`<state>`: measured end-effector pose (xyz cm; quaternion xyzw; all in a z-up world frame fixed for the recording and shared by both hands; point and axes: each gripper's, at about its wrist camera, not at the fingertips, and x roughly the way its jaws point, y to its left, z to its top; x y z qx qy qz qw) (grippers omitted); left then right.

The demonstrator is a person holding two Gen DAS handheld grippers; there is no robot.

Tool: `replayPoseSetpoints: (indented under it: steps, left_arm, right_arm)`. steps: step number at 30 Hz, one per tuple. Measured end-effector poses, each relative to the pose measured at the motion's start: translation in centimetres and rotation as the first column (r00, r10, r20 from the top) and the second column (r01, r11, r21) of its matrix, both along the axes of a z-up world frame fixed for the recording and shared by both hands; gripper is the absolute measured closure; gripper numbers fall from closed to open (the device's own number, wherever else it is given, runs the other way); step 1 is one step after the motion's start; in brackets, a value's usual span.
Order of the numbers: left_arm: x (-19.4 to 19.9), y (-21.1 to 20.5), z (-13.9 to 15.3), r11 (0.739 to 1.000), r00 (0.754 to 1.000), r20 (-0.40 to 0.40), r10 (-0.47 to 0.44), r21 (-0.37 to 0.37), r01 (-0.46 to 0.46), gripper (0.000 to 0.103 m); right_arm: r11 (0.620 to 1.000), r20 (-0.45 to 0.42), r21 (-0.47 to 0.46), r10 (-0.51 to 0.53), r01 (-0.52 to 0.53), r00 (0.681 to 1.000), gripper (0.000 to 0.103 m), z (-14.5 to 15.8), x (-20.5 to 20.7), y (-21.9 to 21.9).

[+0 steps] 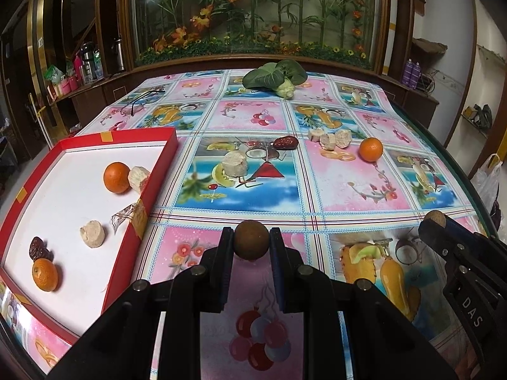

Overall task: Organize fruits
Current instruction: 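Carry both brown round fruits over the red tray and open both tools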

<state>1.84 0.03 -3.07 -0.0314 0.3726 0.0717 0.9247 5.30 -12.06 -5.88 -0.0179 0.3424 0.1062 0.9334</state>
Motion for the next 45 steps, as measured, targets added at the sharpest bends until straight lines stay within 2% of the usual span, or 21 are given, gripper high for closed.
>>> replayPoseSetpoints:
  steps: [24,31,35,39,45]
  left_arm:
    - [0.0,0.1,0.0,1.000,1.000,0.002,0.024,0.006,-0.024,0.082]
    - [-1.2,0.9,1.1,0.999,0.998,0.052,0.041,0.008,-0.041,0.082]
    - [-2.3,4.4,2.8,0.994,0.991,0.080,0.111,-0.022,-0.109,0.082]
    - [-3.1,9.1,4.3,0.976,0.970,0.107,0.217,-0.020,-0.216,0.082]
    - [-4.1,17.6,4.6,0.919,0.915,0.089,0.393,-0.038,-0.391,0.082]
  right_arm:
    - [1.000,0.012,0.007,-0.018,0.018,1.000,0.079,0.1,0.1,-0.1]
    - [1.000,0.019,0.010,-0.013,0.013,1.000,0.079,0.2,0.1,-0.1]
    - [1.000,0.020,0.004,0.026,-0.027,0.999,0.079,0.3,-0.1,0.9]
    - [0.993,0.025,0.032,0.110,-0.111,0.994,0.078,1.3,-0.4,3.2]
    - [0.955,0.056,0.049,0.291,-0.293,0.955,0.078,3.3,-0.7,9.6]
